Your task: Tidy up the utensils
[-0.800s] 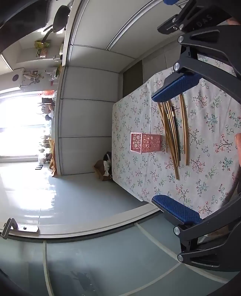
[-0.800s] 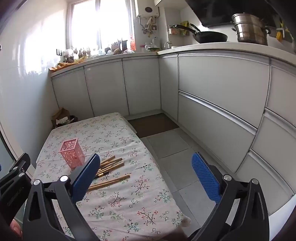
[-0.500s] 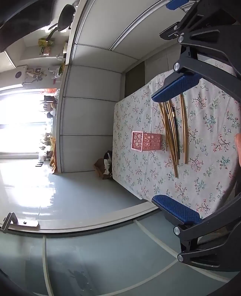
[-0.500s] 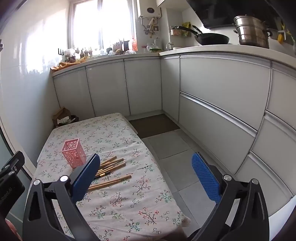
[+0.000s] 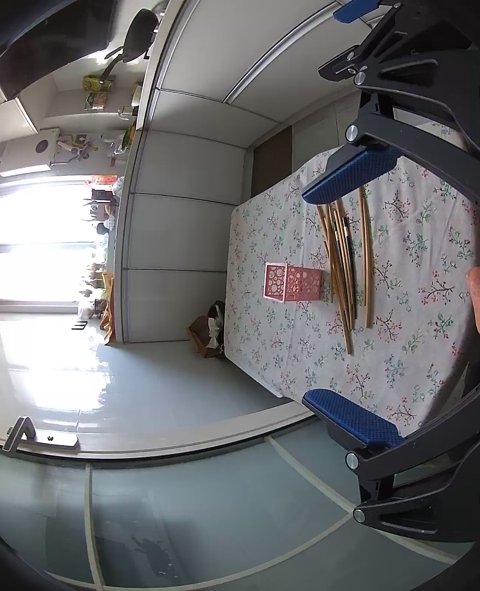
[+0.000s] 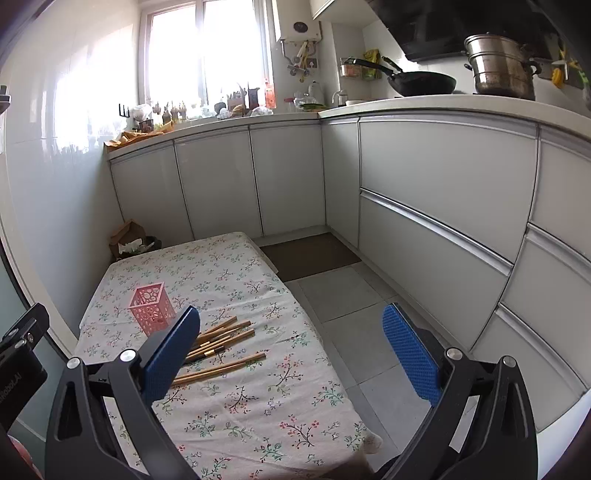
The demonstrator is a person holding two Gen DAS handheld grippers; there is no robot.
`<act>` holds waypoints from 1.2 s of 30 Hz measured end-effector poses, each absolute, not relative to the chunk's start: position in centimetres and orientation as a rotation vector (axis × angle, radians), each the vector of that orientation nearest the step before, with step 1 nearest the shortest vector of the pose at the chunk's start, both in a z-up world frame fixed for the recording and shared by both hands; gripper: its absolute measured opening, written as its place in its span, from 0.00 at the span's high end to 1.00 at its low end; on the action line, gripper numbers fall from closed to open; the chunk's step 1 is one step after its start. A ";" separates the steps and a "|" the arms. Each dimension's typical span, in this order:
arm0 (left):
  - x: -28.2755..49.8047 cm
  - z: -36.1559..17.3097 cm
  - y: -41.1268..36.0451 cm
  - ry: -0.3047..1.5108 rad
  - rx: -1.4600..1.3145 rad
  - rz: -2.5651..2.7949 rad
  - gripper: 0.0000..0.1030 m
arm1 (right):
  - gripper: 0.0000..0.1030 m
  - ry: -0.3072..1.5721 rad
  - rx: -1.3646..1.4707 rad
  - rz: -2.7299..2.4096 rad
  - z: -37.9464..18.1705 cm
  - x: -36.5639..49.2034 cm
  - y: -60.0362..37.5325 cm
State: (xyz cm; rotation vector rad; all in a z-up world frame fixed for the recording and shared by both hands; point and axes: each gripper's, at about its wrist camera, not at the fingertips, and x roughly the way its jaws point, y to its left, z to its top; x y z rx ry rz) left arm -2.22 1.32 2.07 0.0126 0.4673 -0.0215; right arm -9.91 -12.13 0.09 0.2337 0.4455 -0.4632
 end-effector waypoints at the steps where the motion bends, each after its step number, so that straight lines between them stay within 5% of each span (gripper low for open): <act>1: -2.0 1.9 1.4 0.470 0.012 -0.020 0.07 | 0.06 0.445 0.233 -0.463 0.1 -9.9 -12.1; 36: -2.3 3.0 0.8 0.466 0.009 -0.041 0.07 | 0.06 0.421 0.253 -0.479 1.4 -11.1 -13.0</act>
